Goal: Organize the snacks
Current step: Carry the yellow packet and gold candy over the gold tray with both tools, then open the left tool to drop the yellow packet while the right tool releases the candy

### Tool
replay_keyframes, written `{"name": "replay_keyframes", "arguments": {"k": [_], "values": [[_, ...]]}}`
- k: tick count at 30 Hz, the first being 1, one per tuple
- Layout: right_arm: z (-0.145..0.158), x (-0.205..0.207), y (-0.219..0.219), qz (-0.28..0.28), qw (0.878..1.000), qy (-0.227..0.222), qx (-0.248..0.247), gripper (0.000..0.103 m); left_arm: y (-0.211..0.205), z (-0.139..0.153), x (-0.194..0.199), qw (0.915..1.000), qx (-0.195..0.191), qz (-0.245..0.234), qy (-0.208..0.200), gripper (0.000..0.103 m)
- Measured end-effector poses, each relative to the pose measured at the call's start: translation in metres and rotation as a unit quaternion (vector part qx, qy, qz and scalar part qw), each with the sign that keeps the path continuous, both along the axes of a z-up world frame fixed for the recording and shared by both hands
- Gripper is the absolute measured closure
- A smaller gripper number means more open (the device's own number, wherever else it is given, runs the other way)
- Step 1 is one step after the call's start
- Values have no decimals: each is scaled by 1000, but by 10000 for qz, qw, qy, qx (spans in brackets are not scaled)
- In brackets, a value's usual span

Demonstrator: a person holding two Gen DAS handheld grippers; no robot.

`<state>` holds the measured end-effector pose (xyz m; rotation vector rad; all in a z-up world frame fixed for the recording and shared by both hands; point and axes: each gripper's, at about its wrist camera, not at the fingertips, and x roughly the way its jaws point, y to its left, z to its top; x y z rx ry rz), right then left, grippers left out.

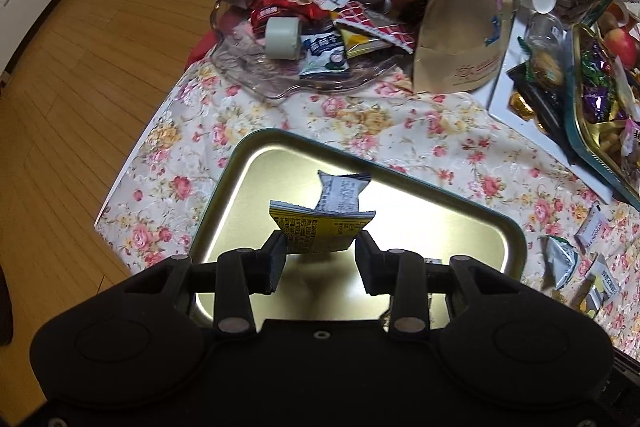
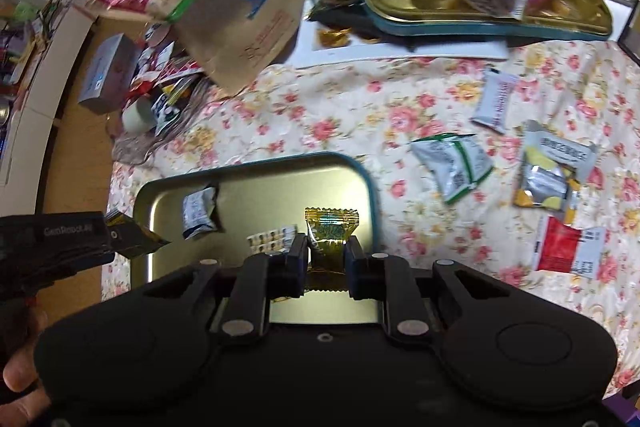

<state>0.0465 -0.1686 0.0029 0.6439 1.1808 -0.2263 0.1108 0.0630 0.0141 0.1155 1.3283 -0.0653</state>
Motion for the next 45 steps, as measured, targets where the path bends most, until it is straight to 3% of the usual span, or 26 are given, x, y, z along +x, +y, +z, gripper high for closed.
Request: {"name": "replay_keyframes", "arguments": {"k": [8,25,29,30,31,45], "values": [[0,11,25,243,9997,-15,-28,82,11,5,2,9999,-95,-58,-16,56],[1,14,30,331,9994,-128,-32,82,4,2,0,9996,-132,-177,157,53],[2,14,32,363,9992,-136,-68,75,3,2,0,9995,-145,-219,151,53],[3,15,31,354,9992,-141,-86,61,3,2,0,9995,-144,-218,155,53],[3,15,31,352,9992,-152,-84,57,3,2,0,9995,-143,-212,159,53],[0,14,27,322,9993,49,-173,56,-7,0,-3,9991,-45,-388,160,53]]}}
